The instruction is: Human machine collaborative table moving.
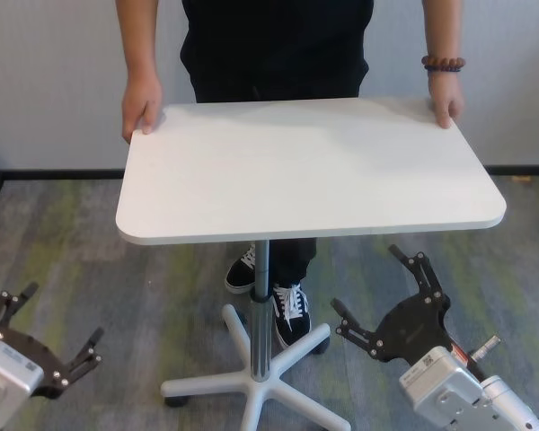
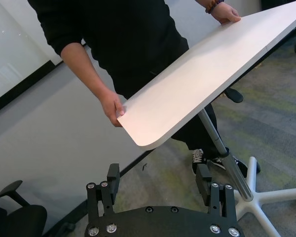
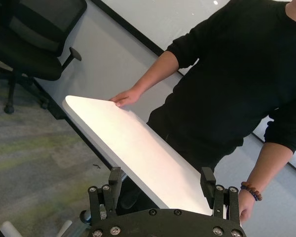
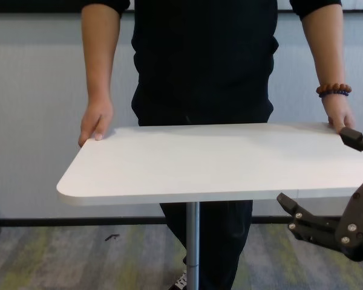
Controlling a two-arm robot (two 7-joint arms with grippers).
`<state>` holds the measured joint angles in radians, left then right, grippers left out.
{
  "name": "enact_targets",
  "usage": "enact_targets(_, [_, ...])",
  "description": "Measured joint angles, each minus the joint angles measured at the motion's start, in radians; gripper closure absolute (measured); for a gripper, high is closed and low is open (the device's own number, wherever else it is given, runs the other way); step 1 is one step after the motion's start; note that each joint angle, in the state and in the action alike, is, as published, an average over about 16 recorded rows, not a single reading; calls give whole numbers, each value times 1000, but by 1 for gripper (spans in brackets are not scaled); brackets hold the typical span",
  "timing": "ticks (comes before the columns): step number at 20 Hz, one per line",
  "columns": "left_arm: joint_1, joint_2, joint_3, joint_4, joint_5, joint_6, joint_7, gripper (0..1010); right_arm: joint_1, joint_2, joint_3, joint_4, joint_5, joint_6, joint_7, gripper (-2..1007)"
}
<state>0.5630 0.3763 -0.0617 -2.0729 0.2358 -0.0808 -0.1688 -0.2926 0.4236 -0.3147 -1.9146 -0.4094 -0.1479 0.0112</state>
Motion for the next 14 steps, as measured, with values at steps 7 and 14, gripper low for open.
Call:
enact_targets(7, [-5,-1,3,1,-2,6,-1,8,3,2,2,4,6,-6,1,4])
enact_targets(14, [-8,-2,4,2,-2,9,-1,9,4,3,3,7,9,-9,1,4])
